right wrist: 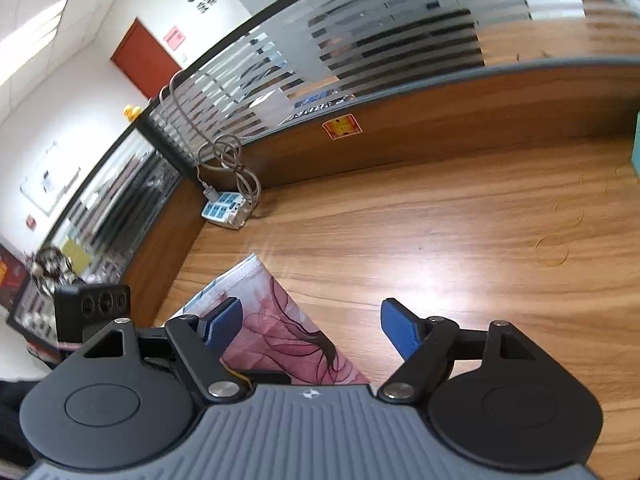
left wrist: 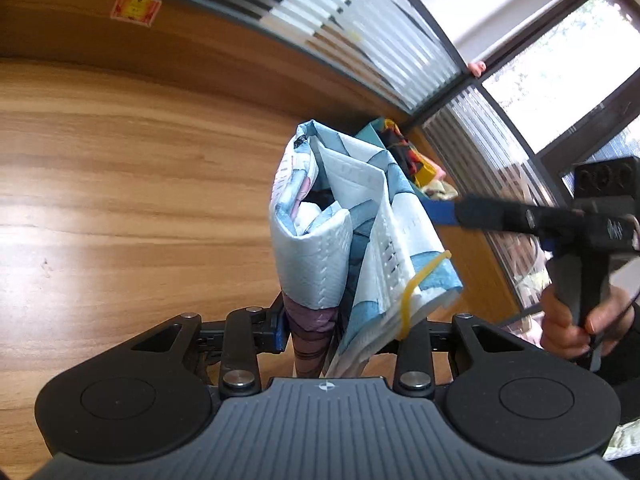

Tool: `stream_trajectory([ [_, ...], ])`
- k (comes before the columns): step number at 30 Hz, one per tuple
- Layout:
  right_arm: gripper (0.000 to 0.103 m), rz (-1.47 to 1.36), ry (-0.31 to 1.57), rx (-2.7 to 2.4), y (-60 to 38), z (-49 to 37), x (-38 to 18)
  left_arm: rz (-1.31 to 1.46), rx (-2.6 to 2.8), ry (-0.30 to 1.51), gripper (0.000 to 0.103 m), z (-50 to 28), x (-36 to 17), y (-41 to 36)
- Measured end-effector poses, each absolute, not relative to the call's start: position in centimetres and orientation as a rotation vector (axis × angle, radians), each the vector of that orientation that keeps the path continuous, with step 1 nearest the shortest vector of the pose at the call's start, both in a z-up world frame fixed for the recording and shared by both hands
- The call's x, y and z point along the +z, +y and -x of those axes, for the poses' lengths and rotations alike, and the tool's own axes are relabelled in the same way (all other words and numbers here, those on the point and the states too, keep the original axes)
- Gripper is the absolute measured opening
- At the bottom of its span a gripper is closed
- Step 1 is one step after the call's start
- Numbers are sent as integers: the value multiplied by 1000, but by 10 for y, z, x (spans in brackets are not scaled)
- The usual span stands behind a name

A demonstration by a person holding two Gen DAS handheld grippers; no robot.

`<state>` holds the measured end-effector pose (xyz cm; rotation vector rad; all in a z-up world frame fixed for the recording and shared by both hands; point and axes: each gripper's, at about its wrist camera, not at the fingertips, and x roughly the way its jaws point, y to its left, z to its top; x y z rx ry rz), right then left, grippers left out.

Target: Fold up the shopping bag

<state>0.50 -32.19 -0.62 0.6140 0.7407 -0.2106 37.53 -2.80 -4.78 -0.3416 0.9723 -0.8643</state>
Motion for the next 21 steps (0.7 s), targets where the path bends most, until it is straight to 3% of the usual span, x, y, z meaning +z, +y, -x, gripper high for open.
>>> stream_trajectory([
  [9, 82, -290, 799, -123, -282, -8, 27, 227, -809, 929, 37, -369, -35, -44],
  [16, 82, -240, 852, -58, -270, -25, 40, 121, -801, 896, 37, -366, -33, -55],
  [21, 73, -222, 928, -41, -265, -39, 33, 47, -794, 877, 37, -362, -30, -60],
])
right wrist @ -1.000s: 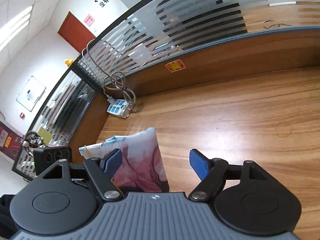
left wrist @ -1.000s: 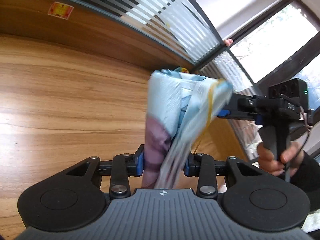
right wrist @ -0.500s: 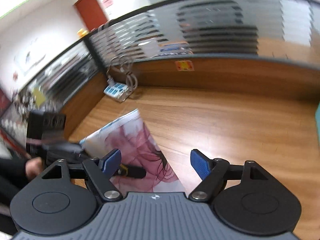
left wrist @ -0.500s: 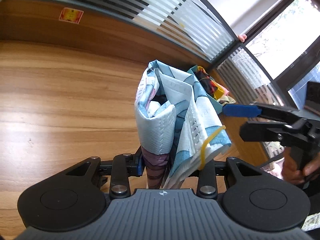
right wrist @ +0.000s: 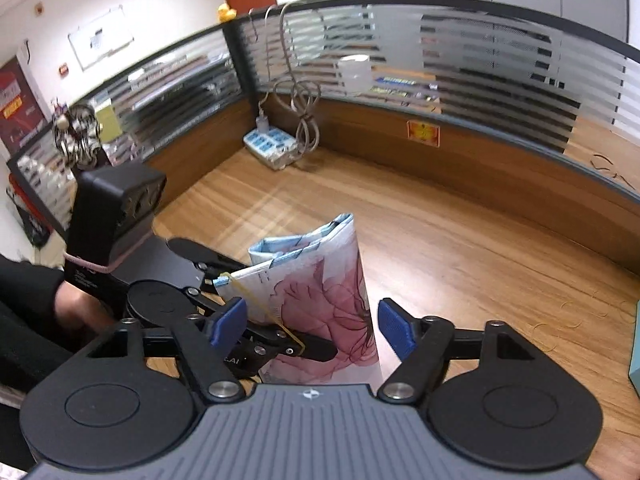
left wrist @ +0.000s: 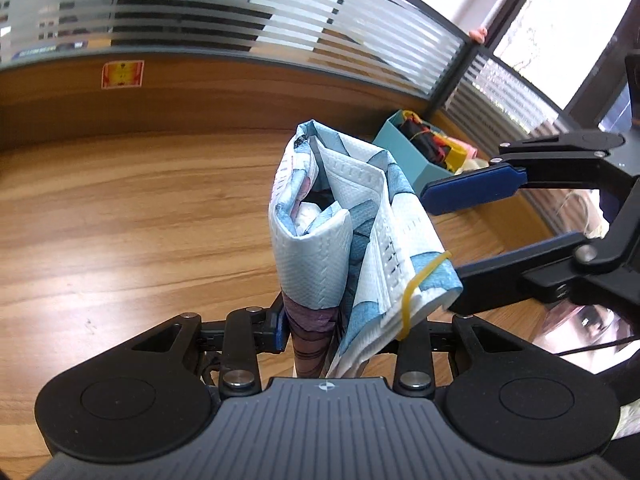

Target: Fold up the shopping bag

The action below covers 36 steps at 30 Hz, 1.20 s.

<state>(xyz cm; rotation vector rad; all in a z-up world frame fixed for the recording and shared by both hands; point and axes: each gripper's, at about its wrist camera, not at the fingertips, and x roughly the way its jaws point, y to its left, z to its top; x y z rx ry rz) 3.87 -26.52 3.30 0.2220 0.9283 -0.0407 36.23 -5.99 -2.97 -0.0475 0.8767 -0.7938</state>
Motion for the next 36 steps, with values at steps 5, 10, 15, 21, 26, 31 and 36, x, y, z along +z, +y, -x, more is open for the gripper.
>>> stream_trajectory([
  [5, 58, -158, 950, -42, -250, -47, 28, 19, -795, 865, 37, -361, -29, -61],
  [10, 17, -93, 939, -112, -235, -47, 21, 7, -810, 841, 34, -357, -26, -63],
  [15, 10, -40, 857, -221, -224, -38, 25, -1, -849, 816, 31, -352, -23, -65],
  [21, 10, -50, 796, -318, -226, -32, 30, -79, -912, 772, 29, -339, -20, -74],
  [26, 10, -57, 765, -389, -236, -25, 37, -146, -972, 729, 29, -327, -18, -78],
  [31, 10, -75, 801, -408, -254, -16, 42, -118, -1033, 705, 28, -324, -15, -75],
  [36, 10, -162, 837, -421, -280, -7, 47, 60, -1068, 725, 27, -334, -17, -59],
])
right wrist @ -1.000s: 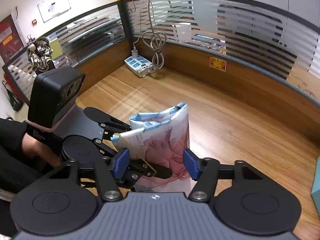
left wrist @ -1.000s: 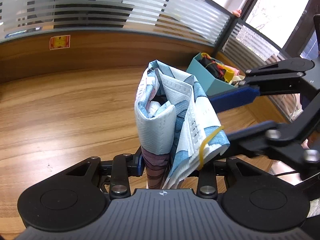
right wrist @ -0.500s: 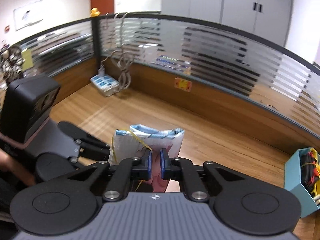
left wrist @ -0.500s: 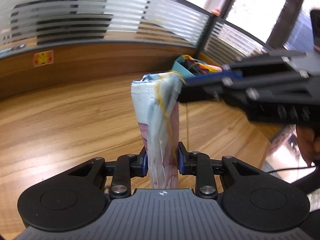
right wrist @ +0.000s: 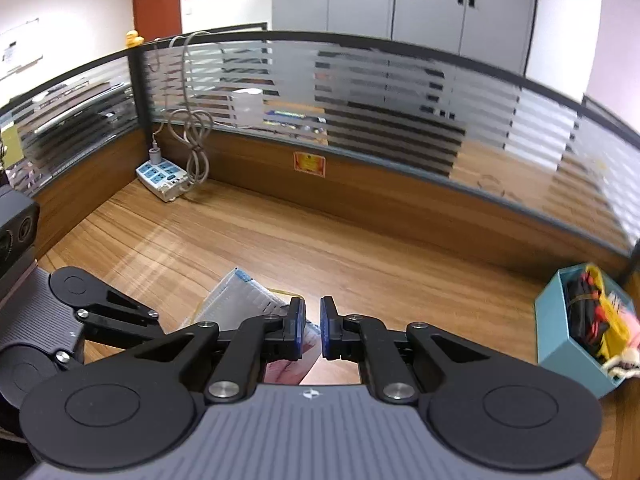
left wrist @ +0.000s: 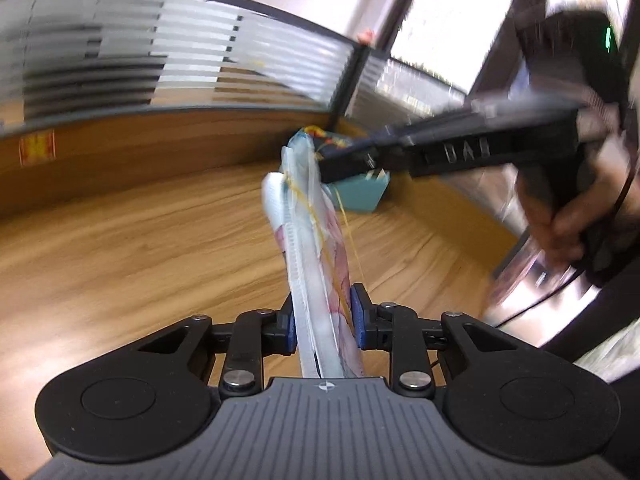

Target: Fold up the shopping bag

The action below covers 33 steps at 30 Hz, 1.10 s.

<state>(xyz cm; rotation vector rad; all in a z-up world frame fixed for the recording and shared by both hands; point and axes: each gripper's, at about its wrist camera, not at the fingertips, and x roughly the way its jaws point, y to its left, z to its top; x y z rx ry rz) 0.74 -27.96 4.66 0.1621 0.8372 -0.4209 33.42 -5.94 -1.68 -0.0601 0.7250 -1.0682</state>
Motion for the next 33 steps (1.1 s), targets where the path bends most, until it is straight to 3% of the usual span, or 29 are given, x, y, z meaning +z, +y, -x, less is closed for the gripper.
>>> stream_trajectory([
  [11, 13, -411, 864, -421, -312, 2, 32, 84, -1004, 745, 27, -338, -22, -57],
  [16, 38, -390, 860, -394, -302, -2, 30, 155, -965, 758, 28, -345, -25, -47],
  [20, 42, -404, 845, -370, -300, -1, 31, 244, -905, 792, 29, -354, -30, -36],
  [24, 57, -405, 843, -342, -293, -1, 26, 376, -846, 849, 30, -367, -36, -24],
  [33, 56, -370, 828, -285, -268, -19, 10, 473, -784, 876, 31, -371, -34, -14],
])
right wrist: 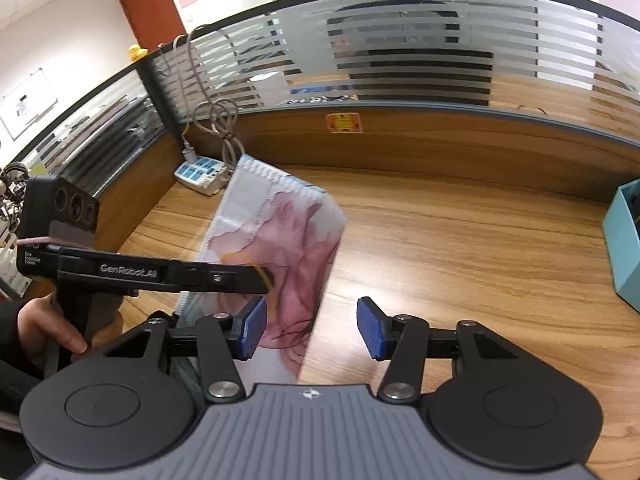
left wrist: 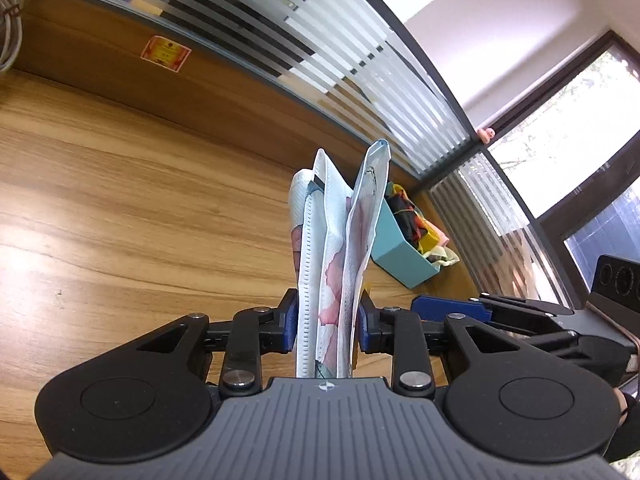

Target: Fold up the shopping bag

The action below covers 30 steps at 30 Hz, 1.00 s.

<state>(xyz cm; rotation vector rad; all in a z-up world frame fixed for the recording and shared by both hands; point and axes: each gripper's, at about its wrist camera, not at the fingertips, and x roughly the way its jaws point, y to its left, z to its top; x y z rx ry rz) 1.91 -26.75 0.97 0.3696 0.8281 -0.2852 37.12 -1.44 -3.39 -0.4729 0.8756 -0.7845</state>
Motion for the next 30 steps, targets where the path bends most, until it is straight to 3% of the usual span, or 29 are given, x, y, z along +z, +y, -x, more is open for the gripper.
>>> stream_trajectory([
  [2, 55, -344, 829, -277, -262, -24, 8, 467, -787, 871, 31, -370, -32, -16],
  [4, 43, -316, 834, -267, -256, -30, 7, 462, -793, 862, 31, -371, -31, -19],
  [7, 32, -294, 858, -264, -254, -38, 2, 452, -805, 835, 31, -367, -27, -20],
  [30, 34, -323, 819, -247, -259, -32, 10, 566, -772, 881, 32, -377, -37, -11],
])
